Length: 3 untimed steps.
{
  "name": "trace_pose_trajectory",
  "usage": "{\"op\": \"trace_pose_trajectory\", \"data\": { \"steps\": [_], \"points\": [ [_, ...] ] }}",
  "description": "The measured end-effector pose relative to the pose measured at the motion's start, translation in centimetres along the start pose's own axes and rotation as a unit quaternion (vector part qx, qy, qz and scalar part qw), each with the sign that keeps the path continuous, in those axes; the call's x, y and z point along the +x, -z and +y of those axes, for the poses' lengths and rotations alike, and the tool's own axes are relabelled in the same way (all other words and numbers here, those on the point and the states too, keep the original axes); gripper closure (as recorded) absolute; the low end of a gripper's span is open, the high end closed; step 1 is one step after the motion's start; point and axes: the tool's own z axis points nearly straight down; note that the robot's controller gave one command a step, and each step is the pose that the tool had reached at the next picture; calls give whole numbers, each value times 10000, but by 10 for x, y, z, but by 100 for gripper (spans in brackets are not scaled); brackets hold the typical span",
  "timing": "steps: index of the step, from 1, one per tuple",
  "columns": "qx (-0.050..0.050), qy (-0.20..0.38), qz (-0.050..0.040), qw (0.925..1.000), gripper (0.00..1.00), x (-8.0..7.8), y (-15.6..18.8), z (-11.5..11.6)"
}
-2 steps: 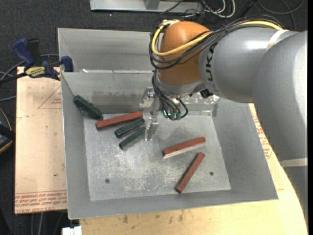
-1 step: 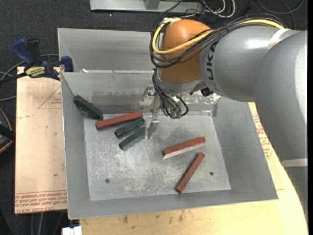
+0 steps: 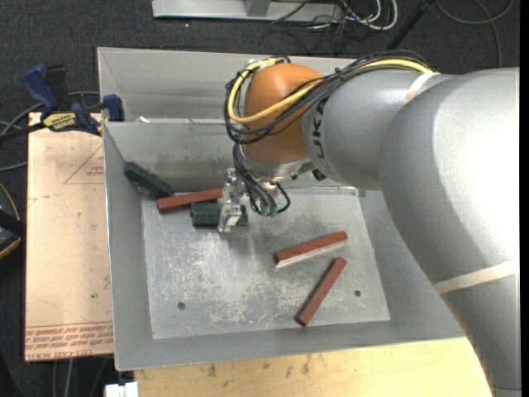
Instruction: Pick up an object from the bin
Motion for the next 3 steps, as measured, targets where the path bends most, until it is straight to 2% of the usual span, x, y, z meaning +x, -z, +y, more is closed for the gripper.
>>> {"op": "trace_pose_trajectory", "data": {
  "steps": [1,2,3],
  "points": [
    [-1,-2,0,10000,100,0,0,0],
    [32,6,118,9999,100,-4,34,-3],
    [37,-26,124,9999,100,6,137,-20]
  ]
}}
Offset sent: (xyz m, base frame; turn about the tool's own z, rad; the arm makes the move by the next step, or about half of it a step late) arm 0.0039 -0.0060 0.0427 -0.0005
